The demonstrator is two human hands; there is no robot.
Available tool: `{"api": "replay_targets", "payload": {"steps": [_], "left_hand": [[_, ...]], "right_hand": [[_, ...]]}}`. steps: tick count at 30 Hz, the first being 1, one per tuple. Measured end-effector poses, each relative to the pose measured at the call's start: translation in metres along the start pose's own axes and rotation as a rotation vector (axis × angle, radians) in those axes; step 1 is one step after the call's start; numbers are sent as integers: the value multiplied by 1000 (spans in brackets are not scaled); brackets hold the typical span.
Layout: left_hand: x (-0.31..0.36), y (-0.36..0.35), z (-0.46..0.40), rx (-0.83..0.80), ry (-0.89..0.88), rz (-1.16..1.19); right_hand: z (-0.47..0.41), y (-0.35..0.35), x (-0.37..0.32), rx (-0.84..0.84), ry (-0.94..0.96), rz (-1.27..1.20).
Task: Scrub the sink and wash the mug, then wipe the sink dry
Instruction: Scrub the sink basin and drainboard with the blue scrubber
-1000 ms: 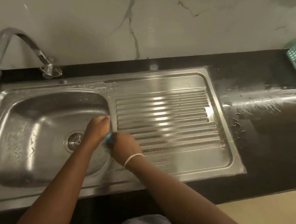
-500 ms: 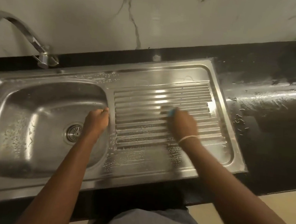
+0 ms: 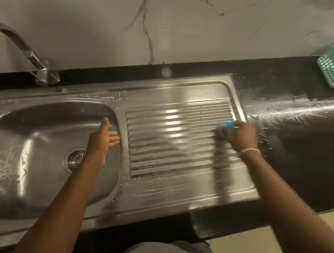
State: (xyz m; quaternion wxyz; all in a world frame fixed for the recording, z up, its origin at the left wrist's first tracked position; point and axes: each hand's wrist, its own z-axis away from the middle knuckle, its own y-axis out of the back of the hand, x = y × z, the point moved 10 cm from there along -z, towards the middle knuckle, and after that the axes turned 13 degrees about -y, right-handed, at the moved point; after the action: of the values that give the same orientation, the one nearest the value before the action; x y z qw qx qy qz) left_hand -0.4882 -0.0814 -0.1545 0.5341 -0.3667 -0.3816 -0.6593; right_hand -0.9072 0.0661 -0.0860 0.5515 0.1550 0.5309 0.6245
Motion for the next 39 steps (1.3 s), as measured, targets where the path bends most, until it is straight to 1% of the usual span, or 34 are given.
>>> {"api": "replay_targets", "payload": {"steps": [1,3,4,6,10,11,13,15,16,18,20,22,23,24,26,28,29,31,33,34,36,39], "left_hand": [[1,0,-1,-4,1,-11],[5,-1,-1,-9,-8,-38],[5,0,-1,-11,-10,-57],[3,2,2,-31,-2,-84],[-5,7,2,-37,34,-73],[-5,9,4,-23,46,-59],[-9,10,4,-2,72,-23],[-9,7,3,-21,83,-1],[-7,5,4,-35,75,-9],[-5,3,0,-39,39,-29],[1,2,-4,-31,-5,-40],[4,2,-8,-30,-12,-49],[3,3,-10,-31,-9,-57],[3,4,-12,-33,-6,-65],[3,4,-11,-41,-1,-66],[1,4,-8,-38,-1,-77],[0,5,-7,-30,-5,-88],[-5,9,-4,-5,-3,-112],[-8,13,-1,38,8,-116],[-7,13,0,53,11,-112],[-3,10,1,49,20,-95],[3,5,-1,9,3,-113]], "right_hand": [[-14,20,13,81,-28,24],[-27,18,15,139,-56,85],[-21,3,3,141,-47,137],[10,-46,-43,105,57,219],[134,-168,-164,-220,378,199],[159,-189,-188,-292,451,195],[177,-206,-213,-408,522,175],[151,-191,-205,-423,489,68],[130,-172,-188,-414,423,-12],[73,-123,-128,-321,260,-95],[14,-54,-57,-139,72,-59],[-31,4,-9,83,-49,29],[-44,15,0,136,-75,78],[-50,11,-2,150,-66,144],[-33,-26,-34,122,42,290],[11,-78,-83,89,185,310],[37,-104,-111,37,251,285],[91,-155,-164,-136,371,189],[127,-185,-205,-320,448,73],[130,-190,-216,-388,444,-1],[109,-178,-211,-424,375,-106],[44,-124,-154,-333,216,-142]]}}
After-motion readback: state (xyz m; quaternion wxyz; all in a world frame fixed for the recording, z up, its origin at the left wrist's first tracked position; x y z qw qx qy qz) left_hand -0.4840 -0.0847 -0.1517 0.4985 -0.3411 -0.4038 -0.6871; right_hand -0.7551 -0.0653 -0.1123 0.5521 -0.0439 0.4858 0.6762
